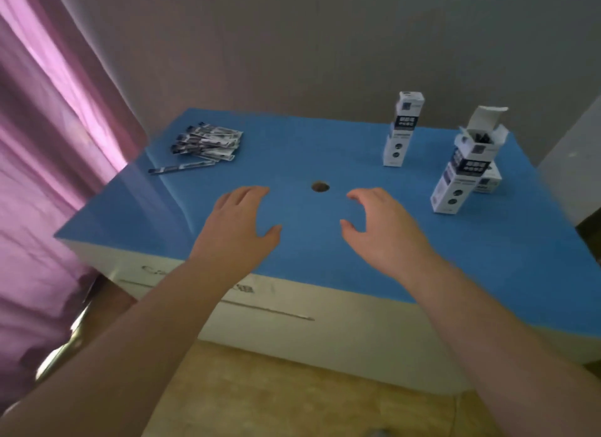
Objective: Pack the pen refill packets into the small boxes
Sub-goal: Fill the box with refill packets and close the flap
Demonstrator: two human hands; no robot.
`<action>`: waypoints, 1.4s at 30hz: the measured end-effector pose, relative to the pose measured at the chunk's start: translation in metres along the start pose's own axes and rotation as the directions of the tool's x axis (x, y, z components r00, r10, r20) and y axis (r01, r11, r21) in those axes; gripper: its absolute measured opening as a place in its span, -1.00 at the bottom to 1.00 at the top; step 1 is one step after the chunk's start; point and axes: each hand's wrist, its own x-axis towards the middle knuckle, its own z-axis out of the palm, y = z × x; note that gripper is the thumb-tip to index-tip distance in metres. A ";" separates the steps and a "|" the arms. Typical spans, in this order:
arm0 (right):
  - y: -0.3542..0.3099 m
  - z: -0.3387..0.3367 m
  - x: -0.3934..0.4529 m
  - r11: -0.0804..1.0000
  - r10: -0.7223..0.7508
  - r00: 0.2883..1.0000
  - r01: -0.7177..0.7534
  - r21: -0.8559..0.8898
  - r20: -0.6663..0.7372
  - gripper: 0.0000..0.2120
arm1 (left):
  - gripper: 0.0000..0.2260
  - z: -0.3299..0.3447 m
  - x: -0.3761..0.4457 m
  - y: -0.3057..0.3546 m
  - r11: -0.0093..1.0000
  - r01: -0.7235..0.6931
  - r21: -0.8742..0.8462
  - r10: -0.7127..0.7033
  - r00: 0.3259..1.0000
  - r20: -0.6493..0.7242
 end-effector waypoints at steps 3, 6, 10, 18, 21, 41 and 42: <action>-0.044 0.020 -0.004 1.000 0.004 1.000 -0.005 -0.013 -0.010 -0.51 | -0.42 -0.026 -0.017 -0.046 1.000 -0.014 0.014 0.015 1.000 -0.019; -0.084 0.040 -0.008 0.998 -0.016 0.999 0.014 -0.066 -0.029 -0.50 | -0.42 -0.049 -0.032 -0.093 1.000 -0.002 0.005 0.002 0.999 -0.038; -0.125 0.061 -0.011 0.996 -0.017 0.999 0.014 -0.091 -0.039 -0.50 | -0.41 -0.072 -0.045 -0.144 0.999 0.041 0.010 -0.040 0.998 -0.052; -0.169 0.094 0.019 0.991 -0.037 0.999 0.038 -0.126 0.016 -0.51 | -0.42 -0.084 -0.025 -0.194 0.999 0.050 -0.012 -0.050 0.997 -0.064; -0.174 0.109 0.043 0.993 -0.046 0.998 0.049 -0.106 0.034 -0.50 | -0.41 -0.080 -0.005 -0.207 0.999 0.045 -0.026 -0.047 0.997 -0.058; -0.174 0.163 0.214 0.998 0.031 0.998 -0.026 -0.065 0.063 -0.49 | -0.37 -0.041 0.187 -0.281 0.998 -0.023 0.050 0.020 0.997 0.071; -0.173 0.165 0.218 0.997 0.048 0.997 -0.044 -0.067 0.056 -0.49 | -0.37 -0.037 0.195 -0.286 0.998 -0.036 0.055 0.031 0.995 0.092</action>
